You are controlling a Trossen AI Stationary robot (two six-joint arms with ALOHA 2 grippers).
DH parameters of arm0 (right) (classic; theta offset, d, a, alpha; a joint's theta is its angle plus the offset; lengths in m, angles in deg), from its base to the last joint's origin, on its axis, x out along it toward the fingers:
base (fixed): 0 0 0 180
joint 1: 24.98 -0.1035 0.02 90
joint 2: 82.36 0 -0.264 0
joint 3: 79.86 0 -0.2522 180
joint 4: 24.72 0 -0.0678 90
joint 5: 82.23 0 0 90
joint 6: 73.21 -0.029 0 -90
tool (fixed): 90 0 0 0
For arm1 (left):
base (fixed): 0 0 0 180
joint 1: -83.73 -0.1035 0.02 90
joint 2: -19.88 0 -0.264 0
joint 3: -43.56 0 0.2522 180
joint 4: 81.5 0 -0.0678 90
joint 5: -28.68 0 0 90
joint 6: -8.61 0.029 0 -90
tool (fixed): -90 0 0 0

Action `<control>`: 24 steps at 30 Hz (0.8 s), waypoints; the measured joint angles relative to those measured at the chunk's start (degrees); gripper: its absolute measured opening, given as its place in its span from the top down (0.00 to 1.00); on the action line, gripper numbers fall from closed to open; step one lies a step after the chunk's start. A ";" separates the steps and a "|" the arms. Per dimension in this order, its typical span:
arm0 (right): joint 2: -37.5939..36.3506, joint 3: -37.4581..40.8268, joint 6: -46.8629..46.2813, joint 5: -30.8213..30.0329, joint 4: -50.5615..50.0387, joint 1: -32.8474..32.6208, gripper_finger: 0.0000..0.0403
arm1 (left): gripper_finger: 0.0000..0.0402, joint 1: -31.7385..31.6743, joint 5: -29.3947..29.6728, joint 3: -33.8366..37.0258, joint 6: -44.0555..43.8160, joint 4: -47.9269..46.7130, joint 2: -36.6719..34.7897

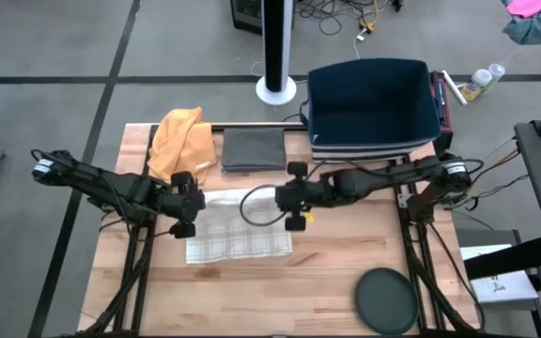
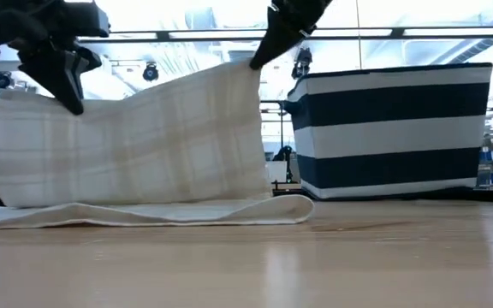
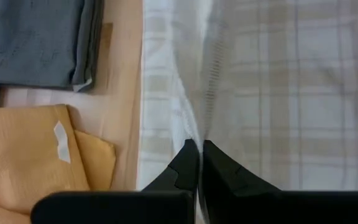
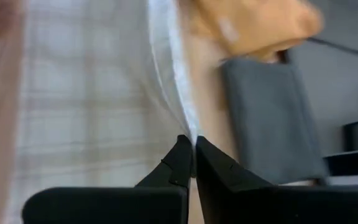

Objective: Fold kitchen towel into neat rectangle
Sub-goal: Fold the white patterned towel

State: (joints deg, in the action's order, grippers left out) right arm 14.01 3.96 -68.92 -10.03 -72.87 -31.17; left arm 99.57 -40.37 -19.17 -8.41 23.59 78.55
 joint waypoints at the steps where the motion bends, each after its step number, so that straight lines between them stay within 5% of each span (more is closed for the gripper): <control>1: 1.11 0.46 -0.78 1.18 0.03 -0.37 0.98 | 0.99 0.00 -0.09 0.24 -0.04 0.29 0.00; 7: 10.29 3.31 -5.39 4.94 0.70 -2.82 0.98 | 0.99 0.00 -5.18 4.94 -0.34 7.60 1.82; 13: 18.94 3.50 -7.46 9.92 -0.23 -3.47 0.98 | 0.99 0.23 -14.60 13.99 -0.52 27.63 6.76; 18: 20.05 3.21 -8.87 11.60 -2.41 -4.42 0.98 | 1.00 3.00 -20.47 17.76 -4.06 45.84 14.21; 24: 18.02 3.45 -10.83 19.13 -5.95 -8.29 0.98 | 1.00 9.58 -21.21 15.95 -9.59 56.23 26.42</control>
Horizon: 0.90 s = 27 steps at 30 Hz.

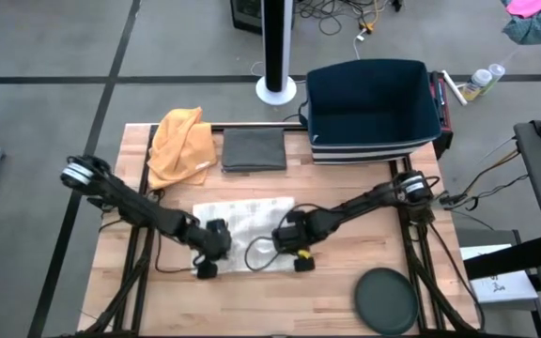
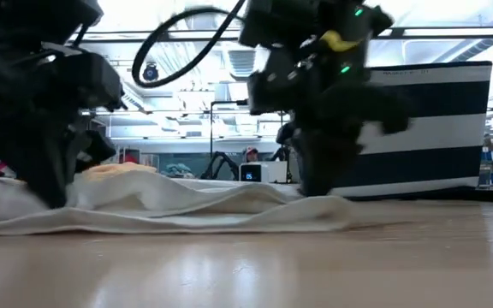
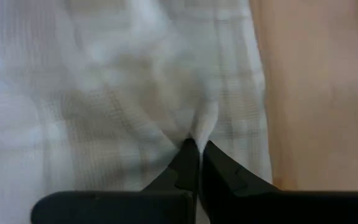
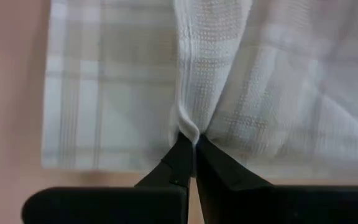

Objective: Fold kitchen towel into neat rectangle
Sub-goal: Fold the white patterned towel

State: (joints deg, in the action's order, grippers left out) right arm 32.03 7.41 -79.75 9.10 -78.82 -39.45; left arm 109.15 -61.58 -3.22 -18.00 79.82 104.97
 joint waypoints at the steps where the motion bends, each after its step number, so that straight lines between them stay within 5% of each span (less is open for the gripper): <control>1: -0.54 0.04 -0.43 0.92 -1.63 -0.94 0.98 | 1.00 1.05 0.13 -1.12 -0.91 1.35 2.03; 9: -4.42 0.09 -3.47 1.99 -15.36 -9.11 0.98 | 1.00 7.98 -0.43 -16.93 -1.44 5.53 14.93; 16: -12.86 -0.17 -7.41 0.04 -13.60 -12.43 0.98 | 1.00 9.16 0.39 -34.49 3.61 -21.20 16.30; 21: -21.66 -0.19 -6.64 -13.22 -13.16 -13.01 0.98 | 1.00 9.13 7.95 -43.24 6.69 -44.64 13.29; 27: -31.84 -0.26 -1.52 -34.46 -12.00 -10.69 0.98 | 1.00 6.23 25.89 -49.75 8.14 -64.95 6.76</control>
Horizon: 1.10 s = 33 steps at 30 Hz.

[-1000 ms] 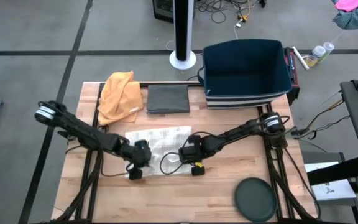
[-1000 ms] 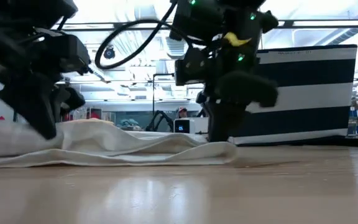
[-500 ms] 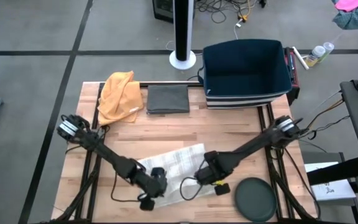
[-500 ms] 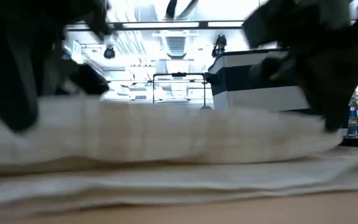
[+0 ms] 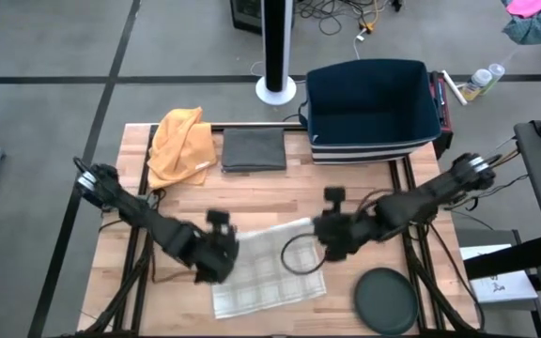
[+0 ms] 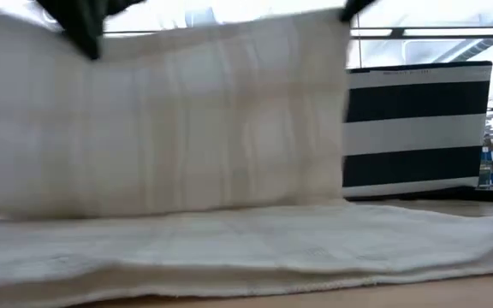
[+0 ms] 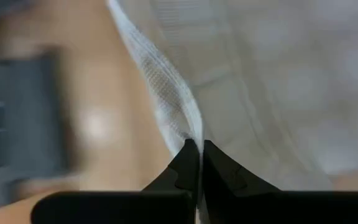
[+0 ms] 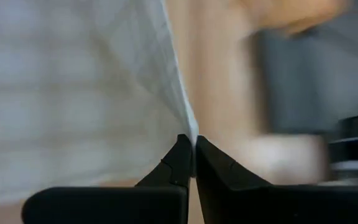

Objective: Fold kitchen towel into neat rectangle
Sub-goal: Fold the white patterned towel

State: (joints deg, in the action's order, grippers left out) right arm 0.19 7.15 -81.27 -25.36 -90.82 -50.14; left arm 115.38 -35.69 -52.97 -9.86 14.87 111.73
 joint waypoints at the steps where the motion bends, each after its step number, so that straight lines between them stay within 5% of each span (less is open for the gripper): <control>1: -1.46 0.00 1.60 -3.58 0.63 0.47 0.98 | 1.00 -0.85 4.54 -0.50 -0.01 -1.59 -1.74; 5: -5.20 0.23 8.50 -13.99 7.43 3.62 0.98 | 1.00 -6.39 20.55 -0.22 0.25 -1.64 -9.87; 8: -5.50 0.30 11.07 -14.38 9.53 6.43 0.98 | 1.00 -11.58 22.80 2.02 1.57 0.05 -15.27; 22: -0.82 6.93 15.68 -8.79 11.99 17.40 0.98 | 1.00 -20.82 7.68 21.44 13.08 15.82 -28.04; 33: -0.52 11.65 1.83 12.09 13.04 10.60 0.98 | 1.00 -14.39 -5.28 23.92 2.85 17.51 -27.09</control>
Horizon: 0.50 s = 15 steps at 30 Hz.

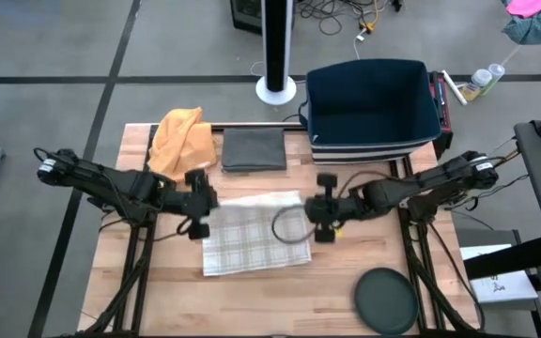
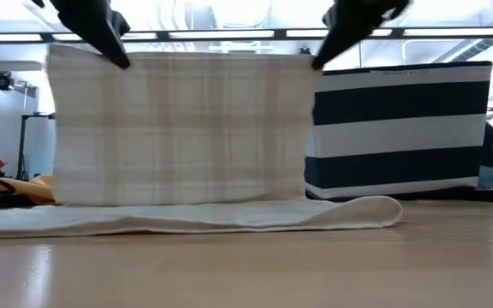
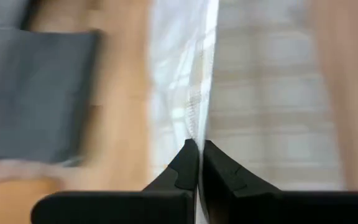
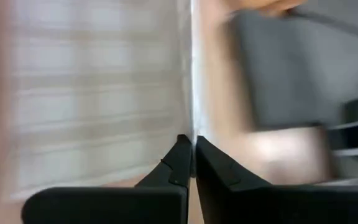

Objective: Fold kitchen towel into neat rectangle
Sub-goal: Fold the white patterned towel

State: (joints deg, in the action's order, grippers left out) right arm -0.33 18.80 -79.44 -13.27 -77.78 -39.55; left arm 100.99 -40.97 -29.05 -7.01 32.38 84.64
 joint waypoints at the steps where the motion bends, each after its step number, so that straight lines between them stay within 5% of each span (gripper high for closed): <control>1: 0.22 1.10 -2.00 1.78 0.67 -1.04 0.98 | 1.00 1.20 -1.57 0.98 -1.20 1.29 0.45; 8: 1.89 10.77 -12.04 12.34 16.68 -8.07 0.98 | 1.00 8.29 -7.89 9.37 -6.18 17.09 3.98; 15: 10.30 13.75 -17.88 13.09 22.46 -10.89 0.98 | 1.00 8.96 -9.47 15.09 -6.02 33.14 10.19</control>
State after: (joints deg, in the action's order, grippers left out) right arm 9.97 32.56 -97.33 -0.18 -55.32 -50.44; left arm 109.95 -50.43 -13.96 -13.03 65.52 94.83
